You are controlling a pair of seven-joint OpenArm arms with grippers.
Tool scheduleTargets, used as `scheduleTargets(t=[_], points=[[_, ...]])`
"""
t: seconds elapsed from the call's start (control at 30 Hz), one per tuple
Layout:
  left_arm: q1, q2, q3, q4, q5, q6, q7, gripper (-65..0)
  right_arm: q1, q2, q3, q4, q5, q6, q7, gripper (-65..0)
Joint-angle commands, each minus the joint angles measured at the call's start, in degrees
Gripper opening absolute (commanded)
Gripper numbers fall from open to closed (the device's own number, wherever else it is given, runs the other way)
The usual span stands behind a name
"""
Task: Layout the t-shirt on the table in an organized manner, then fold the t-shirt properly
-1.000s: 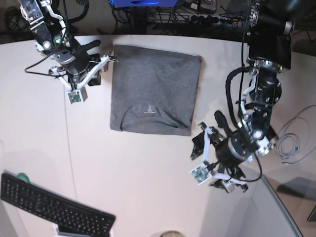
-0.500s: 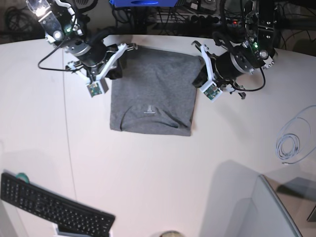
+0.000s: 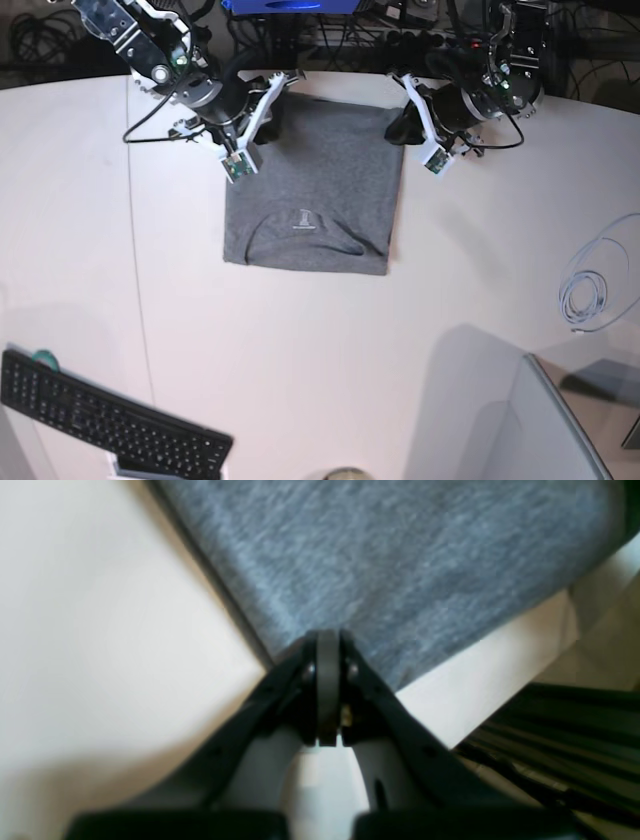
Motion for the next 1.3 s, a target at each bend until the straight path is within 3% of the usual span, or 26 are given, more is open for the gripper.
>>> scheduleTargets(t=[0.0,0.37,0.57,0.73,0.8,0.93,1.03,1.27], points=[[-0.02,-0.37,-0.05,-0.02,0.75,-0.08,0.80,-65.0,0.06,0.26,-0.04,-0.53,-0.04,0.15,1.14,-60.2],[2.53,-0.46,-0.93,8.06,0.39,-0.08,1.15,-65.0,-0.91,0.44,0.31,0.17,-0.21,0.15,2.81,-60.2],[7.63,0.07,-9.02,18.61,0.22,-0.08,1.23,-65.0,-1.70,5.10,0.58,9.05,-0.12,-0.02,2.72,-60.2],[13.17,-0.19,-13.50,18.09,0.57,-0.08,0.62,-65.0,-3.72,9.23,4.80,9.67,-0.21,-0.02,2.81,-60.2],[16.33,-0.46,-15.17,16.59,0.66,-0.08,-2.63,-65.0,-6.89,11.08,7.34,11.16,-0.12,-0.02,2.98,-60.2],[24.42,-0.46,-18.16,11.49,0.75,-0.08,-18.63,-65.0,-15.68,13.01,13.67,14.24,-0.21,-0.02,2.98,-60.2],[29.87,-0.46,-19.04,7.89,0.75,-0.08,-27.16,-65.0,-23.59,14.50,18.16,15.82,-0.21,-0.02,2.72,-60.2],[37.61,-0.19,-19.83,-0.64,0.75,-0.08,-36.66,-65.0,-37.31,15.30,20.80,15.38,-0.21,0.06,2.63,-60.2]])
